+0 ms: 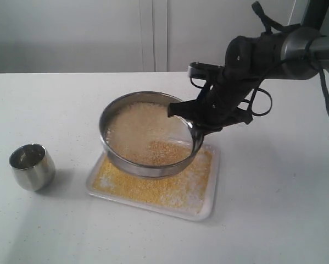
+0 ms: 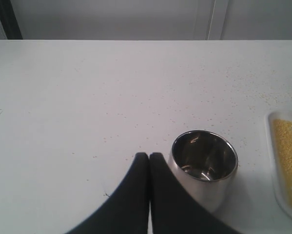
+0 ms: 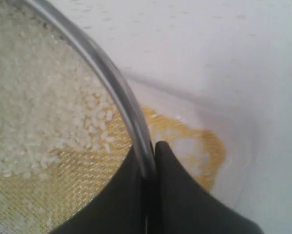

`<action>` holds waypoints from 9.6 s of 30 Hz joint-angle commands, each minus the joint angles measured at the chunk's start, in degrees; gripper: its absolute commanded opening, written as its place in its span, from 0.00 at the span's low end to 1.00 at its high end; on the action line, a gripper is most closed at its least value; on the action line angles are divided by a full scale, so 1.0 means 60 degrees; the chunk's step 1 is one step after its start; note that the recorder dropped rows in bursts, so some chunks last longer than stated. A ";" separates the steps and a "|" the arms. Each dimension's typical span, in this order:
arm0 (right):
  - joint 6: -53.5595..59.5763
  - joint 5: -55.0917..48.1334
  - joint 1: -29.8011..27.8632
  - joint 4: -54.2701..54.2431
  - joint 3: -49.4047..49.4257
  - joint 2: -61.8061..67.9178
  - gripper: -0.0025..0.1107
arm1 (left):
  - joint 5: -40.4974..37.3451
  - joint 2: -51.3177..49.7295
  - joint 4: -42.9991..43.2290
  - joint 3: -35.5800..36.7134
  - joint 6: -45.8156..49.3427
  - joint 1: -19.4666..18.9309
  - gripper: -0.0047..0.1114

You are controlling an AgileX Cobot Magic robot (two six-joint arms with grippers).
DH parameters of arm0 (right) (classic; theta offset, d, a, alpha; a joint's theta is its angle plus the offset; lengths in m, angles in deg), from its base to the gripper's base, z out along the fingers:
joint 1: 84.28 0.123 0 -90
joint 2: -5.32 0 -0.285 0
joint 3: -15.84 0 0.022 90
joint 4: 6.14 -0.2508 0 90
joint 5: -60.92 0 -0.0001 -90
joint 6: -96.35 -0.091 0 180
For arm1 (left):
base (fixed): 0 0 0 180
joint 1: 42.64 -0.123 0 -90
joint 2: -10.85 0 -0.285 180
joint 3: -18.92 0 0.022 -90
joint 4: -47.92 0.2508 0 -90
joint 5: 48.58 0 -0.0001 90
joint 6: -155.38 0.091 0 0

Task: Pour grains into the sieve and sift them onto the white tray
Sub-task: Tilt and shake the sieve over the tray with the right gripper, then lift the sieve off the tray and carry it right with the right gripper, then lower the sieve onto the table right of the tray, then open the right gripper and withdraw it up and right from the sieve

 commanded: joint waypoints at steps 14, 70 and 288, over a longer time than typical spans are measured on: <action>0.1364 -0.2439 -0.0170 -0.0919 -0.0213 -0.0026 0.02 | 0.0044 0.0086 0.0023 0.0062 -0.0047 -0.0018 0.04; -0.0358 -0.1918 -0.0089 0.1107 0.1282 -0.1252 0.02 | 0.0044 0.0086 0.0023 0.0062 -0.0047 -0.0018 0.04; 0.0654 -0.4010 -0.3033 0.1817 0.1794 -0.4463 0.02 | 0.0044 0.0086 0.0023 0.0062 -0.0047 -0.0018 0.04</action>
